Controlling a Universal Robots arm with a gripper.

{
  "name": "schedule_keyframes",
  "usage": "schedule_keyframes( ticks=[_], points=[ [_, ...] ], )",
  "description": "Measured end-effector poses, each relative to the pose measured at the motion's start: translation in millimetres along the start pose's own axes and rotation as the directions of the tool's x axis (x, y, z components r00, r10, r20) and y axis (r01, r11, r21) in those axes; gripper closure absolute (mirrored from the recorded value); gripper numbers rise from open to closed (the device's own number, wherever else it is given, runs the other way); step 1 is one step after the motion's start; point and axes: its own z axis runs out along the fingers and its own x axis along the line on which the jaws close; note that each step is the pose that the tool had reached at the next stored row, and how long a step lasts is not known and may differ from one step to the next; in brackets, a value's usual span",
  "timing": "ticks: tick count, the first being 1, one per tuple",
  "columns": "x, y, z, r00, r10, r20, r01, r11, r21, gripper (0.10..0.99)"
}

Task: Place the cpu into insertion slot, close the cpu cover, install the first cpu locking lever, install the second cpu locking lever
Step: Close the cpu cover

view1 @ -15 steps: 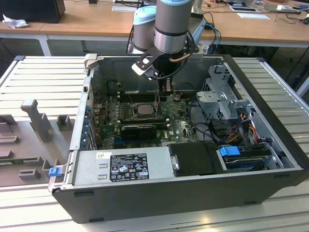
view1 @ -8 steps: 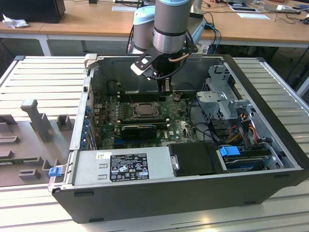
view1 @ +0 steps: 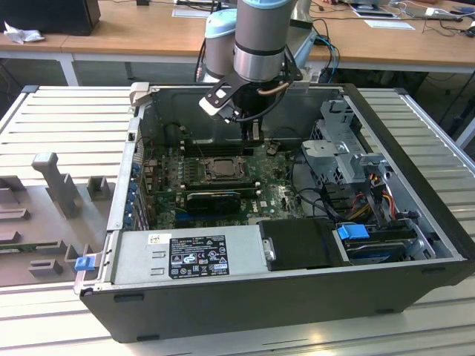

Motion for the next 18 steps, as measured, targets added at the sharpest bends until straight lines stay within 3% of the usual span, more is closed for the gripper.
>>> schedule_keyframes(
  ticks=[18],
  points=[
    [0.0,-10.3,-0.1,1.0000,0.000,0.0001,0.000,1.0000,0.000,0.980]
  ],
)
